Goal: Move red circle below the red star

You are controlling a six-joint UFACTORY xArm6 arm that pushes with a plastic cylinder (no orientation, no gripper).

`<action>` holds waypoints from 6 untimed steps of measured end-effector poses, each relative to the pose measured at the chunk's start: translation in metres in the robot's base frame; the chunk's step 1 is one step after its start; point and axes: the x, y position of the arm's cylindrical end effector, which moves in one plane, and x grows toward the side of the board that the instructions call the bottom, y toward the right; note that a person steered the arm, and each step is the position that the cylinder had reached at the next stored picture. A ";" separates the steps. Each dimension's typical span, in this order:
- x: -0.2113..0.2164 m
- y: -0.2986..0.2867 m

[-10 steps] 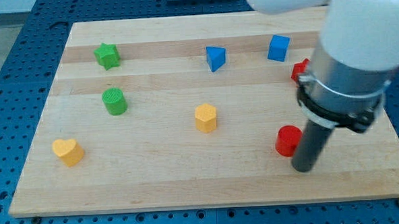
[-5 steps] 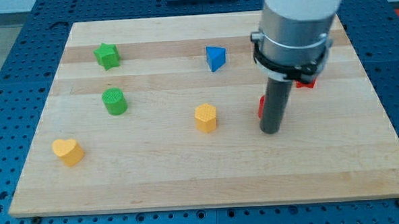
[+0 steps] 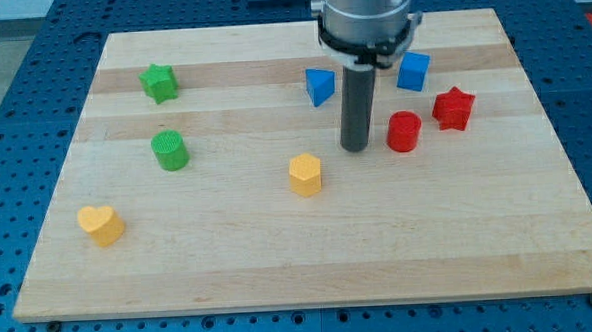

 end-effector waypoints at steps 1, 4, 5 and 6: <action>-0.012 0.036; 0.020 0.035; 0.047 0.040; 0.057 0.071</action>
